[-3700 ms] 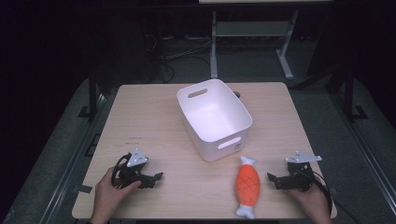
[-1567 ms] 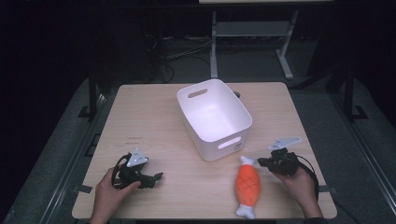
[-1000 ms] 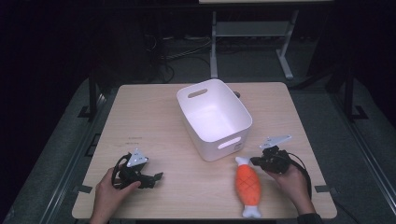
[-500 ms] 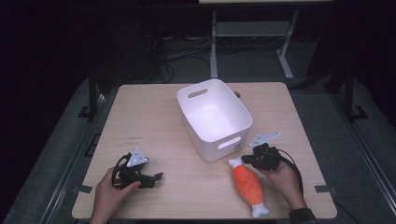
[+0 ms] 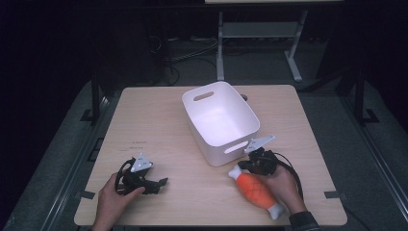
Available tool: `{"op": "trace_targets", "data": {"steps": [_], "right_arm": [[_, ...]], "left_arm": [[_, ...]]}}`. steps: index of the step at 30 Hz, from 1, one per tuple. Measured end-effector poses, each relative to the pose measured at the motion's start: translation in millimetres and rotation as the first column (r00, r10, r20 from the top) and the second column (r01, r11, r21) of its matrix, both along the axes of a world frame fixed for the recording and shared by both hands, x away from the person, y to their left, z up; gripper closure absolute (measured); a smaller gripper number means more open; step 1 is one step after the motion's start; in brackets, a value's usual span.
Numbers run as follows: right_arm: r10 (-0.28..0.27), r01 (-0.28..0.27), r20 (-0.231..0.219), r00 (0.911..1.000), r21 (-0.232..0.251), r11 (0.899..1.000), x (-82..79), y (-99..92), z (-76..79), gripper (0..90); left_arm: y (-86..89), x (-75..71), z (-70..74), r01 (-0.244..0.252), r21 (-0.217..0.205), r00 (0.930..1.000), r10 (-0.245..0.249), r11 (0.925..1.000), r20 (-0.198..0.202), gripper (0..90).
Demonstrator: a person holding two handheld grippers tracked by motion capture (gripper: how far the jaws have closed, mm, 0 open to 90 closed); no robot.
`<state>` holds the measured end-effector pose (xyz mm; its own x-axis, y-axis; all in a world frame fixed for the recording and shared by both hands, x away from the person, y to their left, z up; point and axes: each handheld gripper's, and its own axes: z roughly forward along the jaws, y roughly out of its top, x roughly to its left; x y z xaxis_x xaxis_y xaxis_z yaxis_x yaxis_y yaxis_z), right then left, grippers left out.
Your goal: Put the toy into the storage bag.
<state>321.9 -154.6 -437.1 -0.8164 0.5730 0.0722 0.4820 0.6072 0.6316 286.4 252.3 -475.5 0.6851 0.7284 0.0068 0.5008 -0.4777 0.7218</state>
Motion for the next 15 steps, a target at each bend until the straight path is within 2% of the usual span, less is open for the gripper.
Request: {"op": "trace_targets", "data": {"steps": [11, 15], "right_arm": [[0.069, -0.069, -0.008, 0.9976, -0.001, 0.998, -3.4, 24.6, 0.1, 89.8], [0.064, -0.064, -0.005, 0.9979, 0.003, 0.998, -3.8, 21.5, 2.1, 89.7]], "left_arm": [[0.0, 0.0, 0.0, 0.000, 0.001, 1.0000, 0.000, 1.0000, 0.000, 12.7], [0.0, 0.0, 0.0, 0.000, 0.000, 1.0000, 0.000, 1.0000, 0.000, 12.7]]}}
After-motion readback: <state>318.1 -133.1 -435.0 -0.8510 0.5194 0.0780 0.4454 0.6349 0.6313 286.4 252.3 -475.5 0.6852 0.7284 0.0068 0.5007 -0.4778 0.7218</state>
